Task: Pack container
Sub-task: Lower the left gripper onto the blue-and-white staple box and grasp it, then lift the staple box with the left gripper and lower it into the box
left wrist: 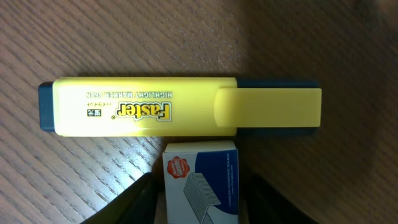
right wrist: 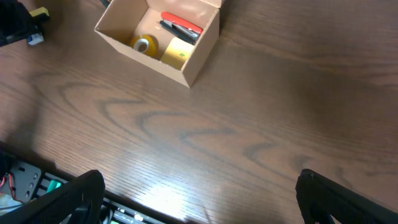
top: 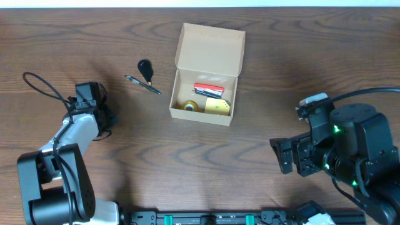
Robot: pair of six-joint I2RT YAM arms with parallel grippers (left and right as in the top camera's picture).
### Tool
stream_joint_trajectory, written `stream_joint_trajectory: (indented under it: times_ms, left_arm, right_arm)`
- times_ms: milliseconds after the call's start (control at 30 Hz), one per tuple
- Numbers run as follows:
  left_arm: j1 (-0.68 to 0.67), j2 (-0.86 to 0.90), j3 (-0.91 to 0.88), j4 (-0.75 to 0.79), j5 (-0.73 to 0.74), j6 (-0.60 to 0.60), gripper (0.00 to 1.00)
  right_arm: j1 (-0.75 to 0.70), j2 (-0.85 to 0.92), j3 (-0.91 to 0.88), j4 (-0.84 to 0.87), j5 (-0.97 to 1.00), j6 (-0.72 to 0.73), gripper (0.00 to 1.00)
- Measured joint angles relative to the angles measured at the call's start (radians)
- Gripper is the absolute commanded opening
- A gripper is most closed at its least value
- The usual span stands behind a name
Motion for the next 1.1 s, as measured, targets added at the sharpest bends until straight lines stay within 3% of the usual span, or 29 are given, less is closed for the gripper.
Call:
stream_joint_trajectory:
  times_ms: [333,733,967,1100]
  left_arm:
    - [0.000,0.000,0.000,0.002,0.011,-0.003,0.31]
    - [0.006,0.000,0.014,-0.021,0.054,-0.034,0.20]
    - [0.003,0.004,0.155,-0.246,0.145,-0.041,0.07]
    - [-0.013,0.003,0.296,-0.354,0.161,-0.031,0.06]
  right_arm:
    - [0.000,0.000,0.000,0.000,0.000,0.000,0.99]
    - [0.000,0.000,0.000,0.000,0.000,0.000,0.99]
    - [0.000,0.000,0.000,0.000,0.000,0.000,0.99]
    - [0.000,0.000,0.000,0.000,0.000,0.000,0.99]
